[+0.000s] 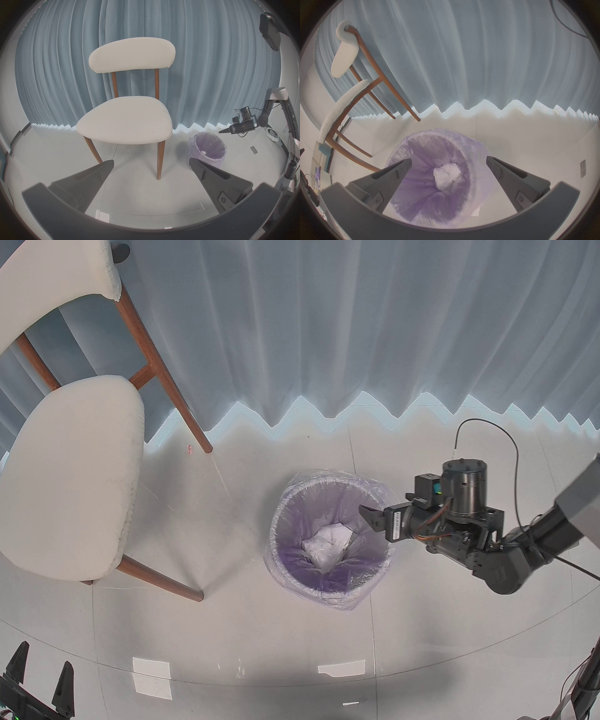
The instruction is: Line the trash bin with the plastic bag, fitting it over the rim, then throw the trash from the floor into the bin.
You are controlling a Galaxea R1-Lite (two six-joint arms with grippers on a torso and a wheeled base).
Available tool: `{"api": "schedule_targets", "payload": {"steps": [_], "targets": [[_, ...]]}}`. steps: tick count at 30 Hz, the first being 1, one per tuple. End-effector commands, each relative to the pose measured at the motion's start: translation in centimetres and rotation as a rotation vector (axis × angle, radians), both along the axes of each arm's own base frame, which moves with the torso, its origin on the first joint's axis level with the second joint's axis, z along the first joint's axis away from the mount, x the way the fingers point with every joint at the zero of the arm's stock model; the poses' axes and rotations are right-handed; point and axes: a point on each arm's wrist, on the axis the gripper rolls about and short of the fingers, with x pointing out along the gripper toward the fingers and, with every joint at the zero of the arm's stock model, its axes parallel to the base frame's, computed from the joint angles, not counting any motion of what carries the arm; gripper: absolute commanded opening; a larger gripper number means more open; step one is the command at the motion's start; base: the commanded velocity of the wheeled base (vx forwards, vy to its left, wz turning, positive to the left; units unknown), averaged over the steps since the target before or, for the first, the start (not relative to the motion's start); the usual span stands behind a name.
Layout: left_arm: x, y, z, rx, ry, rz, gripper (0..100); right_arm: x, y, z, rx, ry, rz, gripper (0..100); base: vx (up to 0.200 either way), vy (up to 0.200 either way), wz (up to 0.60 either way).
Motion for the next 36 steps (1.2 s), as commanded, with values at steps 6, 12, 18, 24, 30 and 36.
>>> {"api": "schedule_targets", "payload": {"steps": [6, 12, 18, 24, 30, 36], "targets": [[0.0, 0.0, -0.5, 0.0, 0.001, 0.0, 100, -9.5, -8.7, 5.3, 0.038, -0.086, -0.125, 100, 0.0, 0.0, 0.0], [0.0, 0.0, -0.5, 0.0, 0.001, 0.0, 100, -14.6, -12.0, 4.2, 0.03, -0.075, -0.188, 100, 0.0, 0.0, 0.0], [0.0, 0.0, -0.5, -0.002, 0.0, 0.002, 100, -17.9, -14.1, 3.3, 0.033, -0.087, -0.25, 100, 0.0, 0.0, 0.0], [0.0, 0.0, -0.5, -0.002, 0.001, 0.002, 100, -20.5, -15.7, 2.7, 0.036, -0.103, -0.322, 100, 0.0, 0.0, 0.0], [0.0, 0.0, -0.5, -0.002, 0.001, 0.002, 100, -21.6, -16.2, 2.8, 0.028, -0.119, -0.383, 100, 0.0, 0.0, 0.0], [0.0, 0.0, -0.5, -0.002, 0.001, 0.002, 100, -24.8, -17.2, 2.0, 0.011, -0.082, -0.45, 100, 0.0, 0.0, 0.0]]}}
